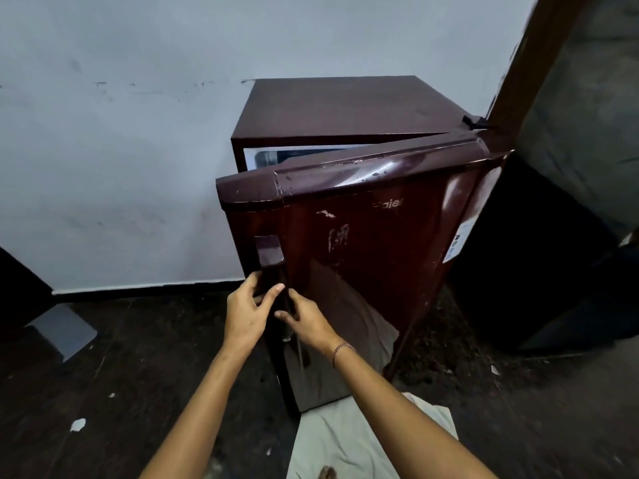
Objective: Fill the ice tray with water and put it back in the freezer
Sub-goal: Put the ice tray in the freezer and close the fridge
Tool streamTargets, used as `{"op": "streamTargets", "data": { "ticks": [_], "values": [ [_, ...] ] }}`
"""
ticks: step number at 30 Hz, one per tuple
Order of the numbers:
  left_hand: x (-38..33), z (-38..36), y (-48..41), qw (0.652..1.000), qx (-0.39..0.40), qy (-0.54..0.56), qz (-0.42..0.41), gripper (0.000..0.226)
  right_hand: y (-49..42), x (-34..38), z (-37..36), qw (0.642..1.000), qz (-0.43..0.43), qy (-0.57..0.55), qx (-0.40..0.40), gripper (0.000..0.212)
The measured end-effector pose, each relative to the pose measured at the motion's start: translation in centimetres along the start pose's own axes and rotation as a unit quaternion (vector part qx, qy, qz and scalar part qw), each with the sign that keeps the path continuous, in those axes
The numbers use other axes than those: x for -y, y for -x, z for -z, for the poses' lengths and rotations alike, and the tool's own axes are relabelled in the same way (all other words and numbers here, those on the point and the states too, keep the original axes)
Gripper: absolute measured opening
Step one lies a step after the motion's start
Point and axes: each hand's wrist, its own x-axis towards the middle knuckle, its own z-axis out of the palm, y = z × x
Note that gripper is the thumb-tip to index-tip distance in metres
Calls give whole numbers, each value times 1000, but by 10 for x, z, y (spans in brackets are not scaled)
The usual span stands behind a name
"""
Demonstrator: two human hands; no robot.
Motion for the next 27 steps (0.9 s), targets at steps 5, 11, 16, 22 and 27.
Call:
{"op": "streamTargets", "data": {
  "ticks": [5, 11, 16, 22, 27],
  "values": [
    [19, 8, -47, 1000, 17, 8, 1, 23, -49, -6, -5, 999, 18, 25, -23, 39],
    [33, 13, -93, 999, 38, 14, -25, 26, -96, -3, -6, 997, 28, 43, -54, 35],
    [46, 17, -122, 998, 62, 17, -17, 24, -122, -4, -5, 996, 22, 58, -63, 42],
    [52, 16, -124, 997, 63, 27, -37, 24, -124, -10, -10, 997, 17, 47, -66, 38],
    [51, 10, -114, 997, 29, 10, -64, 24, -119, -5, -11, 995, 22, 51, -77, 39]
  ]
}}
